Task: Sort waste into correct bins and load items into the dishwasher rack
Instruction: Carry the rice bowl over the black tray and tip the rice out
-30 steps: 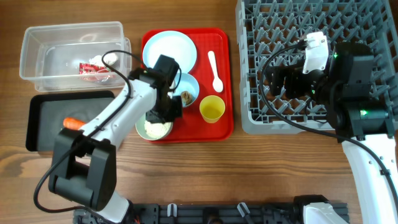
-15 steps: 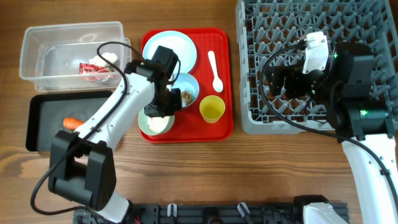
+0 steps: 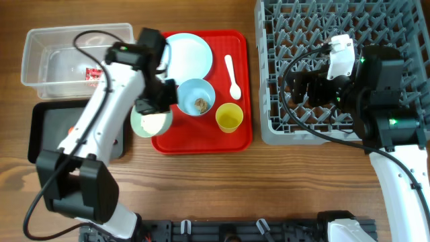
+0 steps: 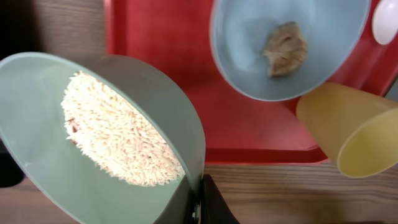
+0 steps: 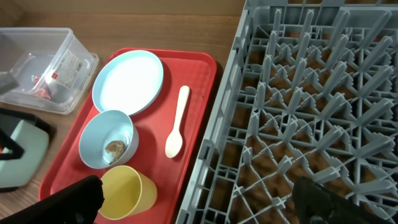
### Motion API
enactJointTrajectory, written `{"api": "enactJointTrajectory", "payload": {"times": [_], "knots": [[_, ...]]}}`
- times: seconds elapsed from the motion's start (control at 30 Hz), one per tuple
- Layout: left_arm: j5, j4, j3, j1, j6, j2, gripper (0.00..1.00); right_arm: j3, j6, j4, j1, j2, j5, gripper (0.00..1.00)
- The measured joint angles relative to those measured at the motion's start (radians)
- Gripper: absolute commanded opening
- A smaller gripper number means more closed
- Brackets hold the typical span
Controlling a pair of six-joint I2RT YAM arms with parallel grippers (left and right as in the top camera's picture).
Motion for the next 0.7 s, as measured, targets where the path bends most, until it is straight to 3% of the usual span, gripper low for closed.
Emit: {"api": "enactJointTrajectory", "payload": {"times": [0.7], "knots": [[0.486,-0.038,0.0,0.575,0.442,-0.001,0.04,0.0,0.0,0.0,0.0,0.0,0.0,1.0]]}}
